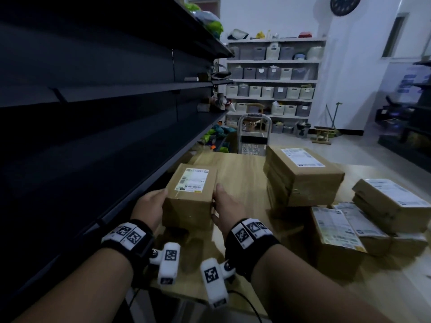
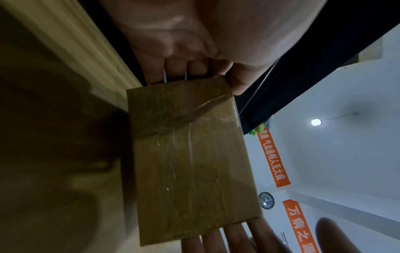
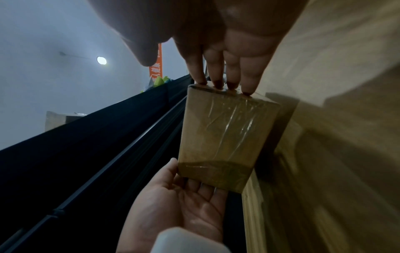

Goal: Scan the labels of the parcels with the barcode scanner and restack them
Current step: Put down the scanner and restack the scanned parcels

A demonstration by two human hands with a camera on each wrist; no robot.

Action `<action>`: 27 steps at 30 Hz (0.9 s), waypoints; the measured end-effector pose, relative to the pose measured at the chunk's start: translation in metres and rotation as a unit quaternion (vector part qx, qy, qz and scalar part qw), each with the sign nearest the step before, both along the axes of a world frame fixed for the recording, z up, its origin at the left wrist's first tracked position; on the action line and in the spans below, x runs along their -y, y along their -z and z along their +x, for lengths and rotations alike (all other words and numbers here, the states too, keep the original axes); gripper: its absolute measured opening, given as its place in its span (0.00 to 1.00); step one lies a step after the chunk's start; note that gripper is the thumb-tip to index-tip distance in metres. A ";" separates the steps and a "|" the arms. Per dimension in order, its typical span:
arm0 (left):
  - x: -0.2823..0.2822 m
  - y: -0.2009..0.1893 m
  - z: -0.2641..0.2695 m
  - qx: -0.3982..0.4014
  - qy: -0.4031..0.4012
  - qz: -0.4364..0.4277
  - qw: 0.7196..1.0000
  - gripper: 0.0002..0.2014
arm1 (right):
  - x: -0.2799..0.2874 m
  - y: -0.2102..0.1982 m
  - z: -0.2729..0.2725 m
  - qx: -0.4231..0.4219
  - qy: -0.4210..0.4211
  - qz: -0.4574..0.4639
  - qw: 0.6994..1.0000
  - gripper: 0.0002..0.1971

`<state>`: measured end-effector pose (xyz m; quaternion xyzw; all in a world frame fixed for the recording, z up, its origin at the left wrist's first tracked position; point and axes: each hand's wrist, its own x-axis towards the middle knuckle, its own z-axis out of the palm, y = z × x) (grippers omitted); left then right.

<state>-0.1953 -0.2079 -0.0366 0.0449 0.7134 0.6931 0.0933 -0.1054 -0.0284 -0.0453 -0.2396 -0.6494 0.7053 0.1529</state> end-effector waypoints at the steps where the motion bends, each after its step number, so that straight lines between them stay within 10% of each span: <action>1: 0.005 0.002 -0.010 0.003 -0.001 -0.016 1.000 0.14 | 0.004 -0.001 -0.005 0.010 -0.004 -0.006 1.000 0.37; 10: 0.024 0.036 -0.054 0.011 -0.006 -0.038 0.999 0.13 | 0.025 0.023 -0.032 -0.005 -0.003 0.009 1.000 0.35; 14: 0.023 0.031 -0.050 0.023 -0.009 -0.019 1.000 0.11 | 0.022 0.025 -0.033 -0.010 0.018 -0.018 1.000 0.55; 19: 0.018 -0.003 -0.018 -0.003 -0.047 0.000 0.999 0.12 | 0.018 0.002 -0.010 -0.019 0.016 -0.067 0.997 0.27; 27: -0.017 -0.050 0.029 -0.144 -0.064 -0.004 0.987 0.23 | -0.016 -0.029 0.041 -0.078 0.055 -0.099 0.990 0.24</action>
